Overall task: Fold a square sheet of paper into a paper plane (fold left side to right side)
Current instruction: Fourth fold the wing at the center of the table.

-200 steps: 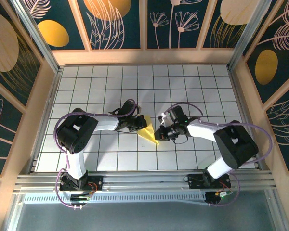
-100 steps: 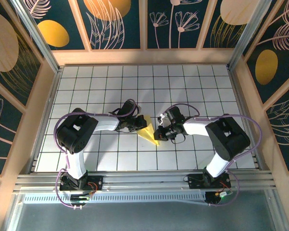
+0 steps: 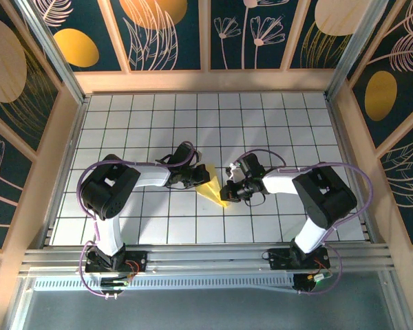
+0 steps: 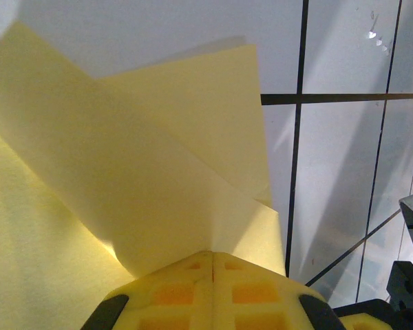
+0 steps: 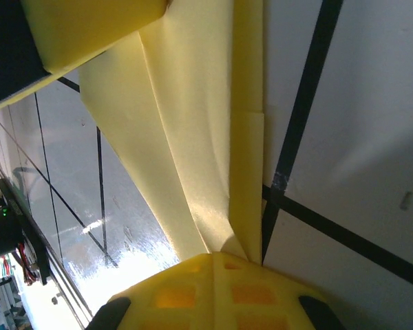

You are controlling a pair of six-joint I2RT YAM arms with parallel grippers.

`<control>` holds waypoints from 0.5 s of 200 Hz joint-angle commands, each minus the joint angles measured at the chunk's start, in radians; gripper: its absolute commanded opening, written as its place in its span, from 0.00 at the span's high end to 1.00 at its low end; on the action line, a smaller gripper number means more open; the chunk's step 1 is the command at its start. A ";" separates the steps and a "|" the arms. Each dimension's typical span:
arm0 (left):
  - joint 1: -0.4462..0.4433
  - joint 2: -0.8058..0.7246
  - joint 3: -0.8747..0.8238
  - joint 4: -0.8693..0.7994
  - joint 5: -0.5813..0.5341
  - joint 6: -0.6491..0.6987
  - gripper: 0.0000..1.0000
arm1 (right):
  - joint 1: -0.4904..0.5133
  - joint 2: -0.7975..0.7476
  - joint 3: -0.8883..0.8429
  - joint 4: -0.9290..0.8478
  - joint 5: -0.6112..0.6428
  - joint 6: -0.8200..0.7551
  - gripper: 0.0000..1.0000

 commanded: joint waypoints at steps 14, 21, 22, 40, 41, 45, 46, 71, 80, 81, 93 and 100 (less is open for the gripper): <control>0.002 -0.035 0.032 -0.080 -0.062 0.024 1.00 | -0.015 0.051 -0.046 -0.111 0.083 -0.005 1.00; 0.001 -0.053 0.034 -0.078 -0.062 0.024 1.00 | -0.016 0.054 -0.045 -0.113 0.089 -0.005 1.00; 0.001 -0.056 0.034 -0.076 -0.061 0.023 1.00 | -0.016 0.055 -0.044 -0.114 0.090 -0.005 1.00; 0.000 -0.098 0.020 -0.049 -0.046 0.012 1.00 | -0.017 0.063 -0.037 -0.125 0.103 -0.004 1.00; 0.000 -0.101 0.019 -0.047 -0.045 0.010 1.00 | -0.017 0.064 -0.037 -0.125 0.103 -0.004 1.00; 0.000 -0.109 0.015 -0.044 -0.043 0.006 1.00 | -0.017 0.066 -0.033 -0.128 0.106 -0.005 1.00; 0.000 -0.110 0.013 -0.043 -0.043 0.004 1.00 | -0.017 0.066 -0.032 -0.130 0.107 -0.005 1.00; -0.024 -0.154 -0.014 -0.034 -0.039 -0.016 1.00 | -0.017 0.073 -0.023 -0.139 0.114 -0.002 1.00; -0.037 -0.159 -0.024 -0.021 -0.029 -0.027 1.00 | -0.017 0.074 -0.021 -0.143 0.118 -0.002 1.00; -0.038 -0.159 -0.025 -0.020 -0.028 -0.029 1.00 | -0.017 0.075 -0.021 -0.144 0.119 -0.002 1.00; -0.055 -0.154 -0.038 0.003 -0.008 -0.053 1.00 | -0.017 0.076 -0.020 -0.148 0.123 -0.001 1.00; -0.066 -0.147 -0.044 0.018 0.003 -0.063 1.00 | -0.017 0.075 -0.019 -0.152 0.128 -0.001 1.00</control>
